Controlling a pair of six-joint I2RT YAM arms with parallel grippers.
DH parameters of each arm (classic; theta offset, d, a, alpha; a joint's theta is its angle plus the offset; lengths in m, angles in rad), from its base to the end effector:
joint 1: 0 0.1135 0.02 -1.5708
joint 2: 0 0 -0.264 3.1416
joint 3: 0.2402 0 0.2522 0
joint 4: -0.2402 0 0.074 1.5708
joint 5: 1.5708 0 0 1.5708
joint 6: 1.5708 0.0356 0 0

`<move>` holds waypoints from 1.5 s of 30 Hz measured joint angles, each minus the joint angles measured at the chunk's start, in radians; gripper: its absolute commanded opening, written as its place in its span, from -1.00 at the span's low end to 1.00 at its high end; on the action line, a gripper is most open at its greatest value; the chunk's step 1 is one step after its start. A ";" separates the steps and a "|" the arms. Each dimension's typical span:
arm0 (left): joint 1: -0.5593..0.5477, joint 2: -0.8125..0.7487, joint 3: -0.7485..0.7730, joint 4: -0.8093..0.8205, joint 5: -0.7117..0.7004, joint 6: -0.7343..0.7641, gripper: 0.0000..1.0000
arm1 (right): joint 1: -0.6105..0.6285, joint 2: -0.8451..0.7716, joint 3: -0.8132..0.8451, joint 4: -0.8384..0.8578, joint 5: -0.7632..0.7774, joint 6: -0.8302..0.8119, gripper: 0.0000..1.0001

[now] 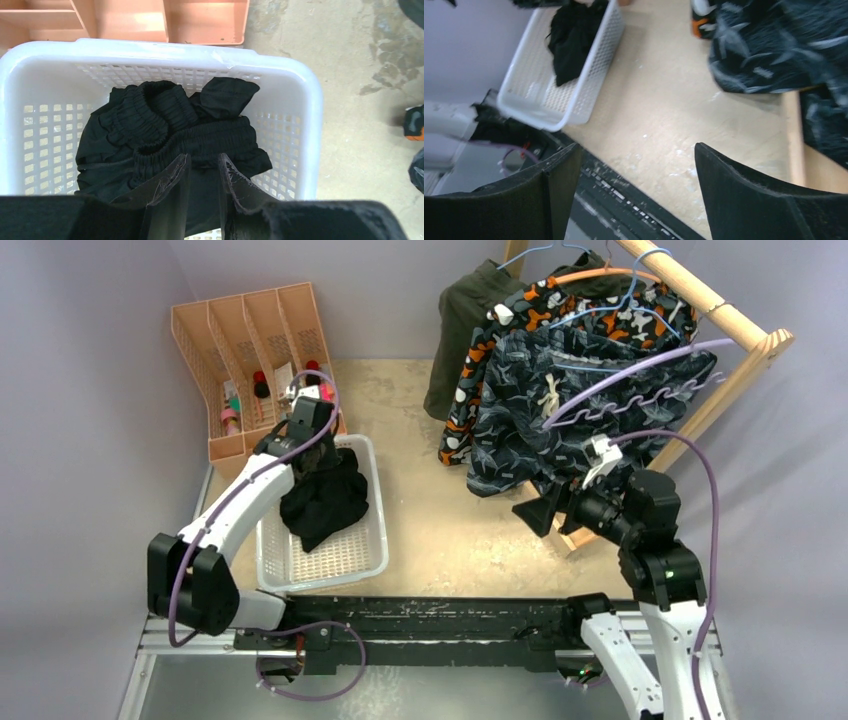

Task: Remove the shorts from the hanger
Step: Place the shorts in the basket, then pick up the hanger from the clothes rod.

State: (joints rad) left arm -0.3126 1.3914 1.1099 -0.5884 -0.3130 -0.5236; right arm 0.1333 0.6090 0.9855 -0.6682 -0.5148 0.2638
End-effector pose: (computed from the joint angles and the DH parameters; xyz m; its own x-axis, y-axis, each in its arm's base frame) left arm 0.2835 -0.0801 0.2804 -0.6816 -0.2796 -0.6762 -0.2738 0.9544 -0.1187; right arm 0.1065 0.0320 0.3802 -0.4272 0.1717 -0.8877 -0.4886 0.7823 0.3864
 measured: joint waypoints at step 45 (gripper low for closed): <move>0.000 -0.129 0.001 0.010 0.089 -0.044 -0.24 | 0.750 0.677 0.544 0.116 1.010 0.269 0.57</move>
State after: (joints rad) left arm -0.3126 1.2621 1.1107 -0.5781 -0.2241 -0.5678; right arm 0.8837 1.2861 1.5299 -0.5526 0.4950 0.5323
